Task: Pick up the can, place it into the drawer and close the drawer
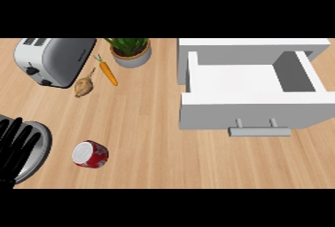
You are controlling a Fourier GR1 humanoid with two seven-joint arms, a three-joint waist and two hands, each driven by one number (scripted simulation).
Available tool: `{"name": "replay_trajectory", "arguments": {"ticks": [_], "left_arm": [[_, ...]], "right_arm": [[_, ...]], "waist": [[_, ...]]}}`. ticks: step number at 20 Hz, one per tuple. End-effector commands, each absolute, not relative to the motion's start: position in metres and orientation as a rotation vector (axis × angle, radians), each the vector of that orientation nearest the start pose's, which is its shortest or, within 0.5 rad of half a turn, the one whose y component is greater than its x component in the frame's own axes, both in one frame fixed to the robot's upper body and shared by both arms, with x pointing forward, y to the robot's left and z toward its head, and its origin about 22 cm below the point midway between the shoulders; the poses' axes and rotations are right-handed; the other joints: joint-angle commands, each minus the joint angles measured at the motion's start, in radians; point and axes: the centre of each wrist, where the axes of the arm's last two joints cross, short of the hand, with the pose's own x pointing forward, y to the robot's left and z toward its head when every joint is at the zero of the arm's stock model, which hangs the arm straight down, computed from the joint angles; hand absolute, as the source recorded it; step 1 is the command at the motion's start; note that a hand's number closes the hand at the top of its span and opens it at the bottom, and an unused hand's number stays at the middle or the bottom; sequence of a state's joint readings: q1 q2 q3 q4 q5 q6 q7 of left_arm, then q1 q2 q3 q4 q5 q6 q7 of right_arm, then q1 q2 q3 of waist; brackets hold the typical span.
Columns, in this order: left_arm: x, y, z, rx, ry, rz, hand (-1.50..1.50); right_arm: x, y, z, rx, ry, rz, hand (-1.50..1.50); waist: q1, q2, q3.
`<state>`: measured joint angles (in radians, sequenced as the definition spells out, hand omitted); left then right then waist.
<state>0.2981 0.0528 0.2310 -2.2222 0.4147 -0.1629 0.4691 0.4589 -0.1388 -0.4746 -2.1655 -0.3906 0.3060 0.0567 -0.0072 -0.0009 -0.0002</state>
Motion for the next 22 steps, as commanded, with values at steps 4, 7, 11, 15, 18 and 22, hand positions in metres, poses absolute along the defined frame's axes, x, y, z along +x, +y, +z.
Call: {"name": "replay_trajectory", "arguments": {"ticks": [4,7,11,15,18,22], "left_arm": [[0.168,0.283,0.065,-0.113,-1.511,0.15,-1.5],[0.181,0.279,0.061,-0.09,-1.498,0.148,-1.5],[0.162,0.278,0.029,-0.074,-1.506,0.142,-1.5],[0.183,0.288,0.011,-0.04,-1.485,0.176,-1.5],[0.177,0.303,-0.009,-0.009,-1.489,0.197,-1.5],[0.174,0.299,-0.029,0.035,-1.469,0.218,-1.5]], "right_arm": [[0.1,-0.358,0.099,-0.197,-1.769,-0.105,-1.5],[0.09,-0.374,0.096,-0.205,-1.768,-0.098,-1.5],[0.082,-0.372,0.105,-0.194,-1.799,-0.091,-1.5],[0.075,-0.352,0.105,-0.192,-1.783,-0.09,-1.5],[0.064,-0.376,0.096,-0.192,-1.775,-0.115,-1.5],[0.075,-0.377,0.109,-0.176,-1.761,-0.091,-1.5]], "waist": [[0.003,0.001,0.0],[0.001,0.0,0.0],[0.002,-0.001,0.0],[-0.002,0.0,0.0],[-0.002,0.0,0.0],[0.001,0.0,0.0]]}}
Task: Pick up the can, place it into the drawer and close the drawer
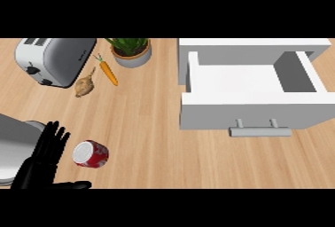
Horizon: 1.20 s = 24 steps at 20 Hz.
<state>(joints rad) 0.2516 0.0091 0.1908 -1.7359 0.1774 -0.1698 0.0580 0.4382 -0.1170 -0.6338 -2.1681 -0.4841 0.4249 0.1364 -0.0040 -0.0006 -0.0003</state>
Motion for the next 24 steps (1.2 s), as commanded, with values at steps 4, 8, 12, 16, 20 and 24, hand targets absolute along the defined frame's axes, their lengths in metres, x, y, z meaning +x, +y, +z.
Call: {"name": "replay_trajectory", "arguments": {"ticks": [4,8,12,16,20,24], "left_arm": [[0.178,0.316,-0.034,0.056,-1.484,0.239,-1.5],[0.174,0.31,-0.055,0.048,-1.439,0.216,-1.5],[0.161,0.315,-0.09,0.027,-1.424,0.214,-1.5],[0.173,0.333,-0.091,0.012,-1.409,0.227,-1.5],[0.176,0.324,-0.108,0.001,-1.387,0.252,-1.5],[0.174,0.322,-0.132,-0.031,-1.384,0.239,-1.5]], "right_arm": [[0.079,-0.402,0.099,-0.182,-1.783,-0.091,-1.5],[0.067,-0.368,0.107,-0.209,-1.772,-0.089,-1.5],[0.077,-0.375,0.098,-0.198,-1.785,-0.105,-1.5],[0.072,-0.367,0.111,-0.21,-1.78,-0.099,-1.5],[0.076,-0.363,0.107,-0.209,-1.791,-0.092,-1.5],[0.067,-0.369,0.119,-0.202,-1.793,-0.107,-1.5]], "waist": [[0.0,0.0,0.0],[-0.002,0.0,0.0],[0.0,0.0,0.0],[0.0,0.0,0.0],[0.0,0.0,0.0],[-0.003,0.0,0.0]]}}
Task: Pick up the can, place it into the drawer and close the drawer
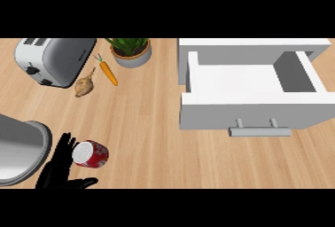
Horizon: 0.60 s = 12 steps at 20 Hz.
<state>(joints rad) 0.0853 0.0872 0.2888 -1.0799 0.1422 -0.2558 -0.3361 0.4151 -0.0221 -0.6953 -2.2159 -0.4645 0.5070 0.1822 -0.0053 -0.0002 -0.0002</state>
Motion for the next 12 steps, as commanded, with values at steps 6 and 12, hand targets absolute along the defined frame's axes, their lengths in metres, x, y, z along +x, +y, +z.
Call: {"name": "replay_trajectory", "arguments": {"ticks": [6,12], "left_arm": [[0.194,0.31,-0.137,-0.061,-1.384,0.282,-1.5],[0.203,0.311,-0.144,-0.092,-1.385,0.331,1.5]], "right_arm": [[0.057,-0.394,0.115,-0.199,-1.776,-0.108,-1.5],[0.074,-0.358,0.12,-0.196,-1.784,-0.105,-1.5]], "waist": [[-0.002,0.0,0.0],[-0.001,0.0,0.0]]}}
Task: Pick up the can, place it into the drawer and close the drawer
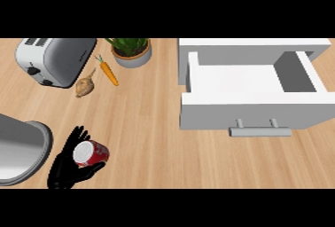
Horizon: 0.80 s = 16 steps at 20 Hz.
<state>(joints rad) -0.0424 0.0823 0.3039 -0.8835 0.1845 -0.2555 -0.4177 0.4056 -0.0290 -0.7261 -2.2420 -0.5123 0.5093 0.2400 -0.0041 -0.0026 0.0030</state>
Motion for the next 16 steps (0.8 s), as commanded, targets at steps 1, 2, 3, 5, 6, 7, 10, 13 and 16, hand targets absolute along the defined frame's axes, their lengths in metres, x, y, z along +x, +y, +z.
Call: {"name": "replay_trajectory", "arguments": {"ticks": [1,2,3,5,6,7,10,13,16], "left_arm": [[0.2,0.305,-0.136,-0.129,-1.398,0.346,1.5],[0.192,0.307,-0.145,-0.147,-1.395,0.316,1.5],[0.197,0.317,-0.129,-0.207,-1.387,0.312,1.5],[0.211,0.299,-0.134,-0.232,-1.365,0.287,1.5],[0.214,0.289,-0.118,-0.262,-1.378,0.265,1.5],[0.225,0.3,-0.121,-0.267,-1.422,0.264,1.5],[0.22,0.29,-0.113,-0.313,-1.492,0.26,1.5],[0.252,0.258,-0.099,-0.311,-1.484,0.27,1.5],[0.276,0.25,-0.084,-0.253,-1.5,0.336,1.5]], "right_arm": [[0.044,-0.377,0.135,-0.194,-1.771,-0.079,-1.5],[0.069,-0.377,0.113,-0.172,-1.778,-0.088,-1.5],[0.069,-0.383,0.11,-0.173,-1.774,-0.122,-1.5],[0.047,-0.376,0.127,-0.171,-1.76,-0.086,-1.5],[0.072,-0.372,0.112,-0.162,-1.764,-0.101,-1.5],[0.054,-0.387,0.112,-0.142,-1.758,-0.106,-1.5],[0.057,-0.387,0.103,-0.164,-1.78,-0.107,-1.5],[0.073,-0.364,0.115,-0.169,-1.787,-0.131,-1.5],[0.047,-0.377,0.116,-0.174,-1.77,-0.133,-1.5]], "waist": [[-0.007,0.0,-0.003],[0.0,0.002,-0.003],[0.003,0.001,-0.003],[-0.007,0.001,-0.003],[0.005,0.001,-0.002],[-0.004,0.001,-0.003],[0.001,0.001,-0.003],[-0.001,0.003,-0.003],[-0.008,0.002,-0.003]]}}
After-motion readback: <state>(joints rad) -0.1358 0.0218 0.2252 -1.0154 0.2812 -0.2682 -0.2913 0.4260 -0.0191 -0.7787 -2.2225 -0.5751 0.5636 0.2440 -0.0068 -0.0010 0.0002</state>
